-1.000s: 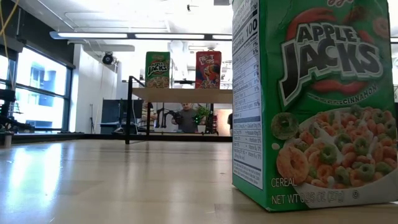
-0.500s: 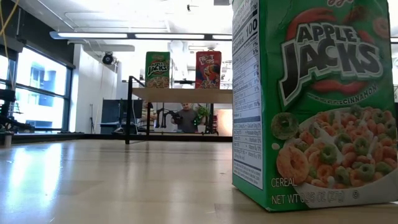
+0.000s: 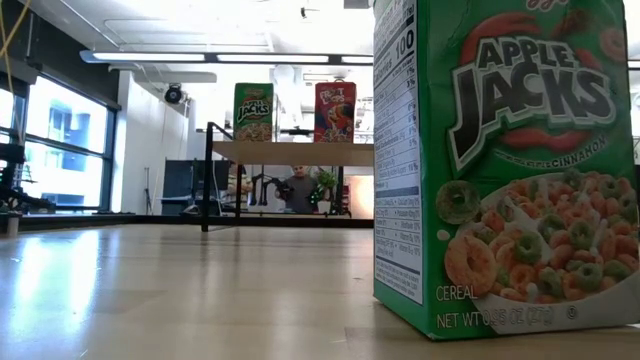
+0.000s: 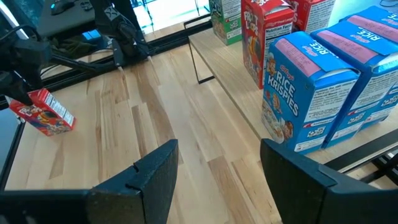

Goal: Stack cereal on shelf
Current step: Put the red cereal box on the shelf aligned with the other red cereal boxes

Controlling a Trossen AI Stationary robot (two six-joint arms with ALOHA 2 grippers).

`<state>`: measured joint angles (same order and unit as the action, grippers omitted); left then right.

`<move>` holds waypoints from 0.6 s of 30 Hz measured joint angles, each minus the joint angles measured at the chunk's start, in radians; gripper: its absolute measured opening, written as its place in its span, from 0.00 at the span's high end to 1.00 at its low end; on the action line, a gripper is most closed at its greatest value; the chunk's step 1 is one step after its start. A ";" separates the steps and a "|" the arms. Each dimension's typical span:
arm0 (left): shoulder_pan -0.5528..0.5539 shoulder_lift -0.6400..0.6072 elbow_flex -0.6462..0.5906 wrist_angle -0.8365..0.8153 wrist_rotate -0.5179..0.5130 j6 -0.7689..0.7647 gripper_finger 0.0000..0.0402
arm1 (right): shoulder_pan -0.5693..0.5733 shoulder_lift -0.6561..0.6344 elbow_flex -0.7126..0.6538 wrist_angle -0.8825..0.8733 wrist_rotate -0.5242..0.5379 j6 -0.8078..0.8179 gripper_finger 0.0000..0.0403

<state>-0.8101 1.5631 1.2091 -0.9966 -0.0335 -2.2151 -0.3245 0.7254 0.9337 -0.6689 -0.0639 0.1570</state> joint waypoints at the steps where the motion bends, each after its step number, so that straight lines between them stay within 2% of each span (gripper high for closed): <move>1: 0.000 0.000 0.000 0.000 0.000 0.000 0.30 | 0.000 0.000 0.000 0.000 0.000 0.000 0.45; 10: 0.014 0.026 0.000 -0.001 0.007 0.051 0.40 | 0.000 0.000 0.000 0.000 0.000 0.000 0.45; 18: 0.034 0.042 0.000 -0.002 0.032 0.065 0.44 | 0.000 0.000 0.000 0.000 0.000 0.000 0.45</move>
<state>-0.7761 1.6052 1.2091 -0.9981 -0.0013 -2.1506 -0.3245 0.7254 0.9337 -0.6689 -0.0639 0.1569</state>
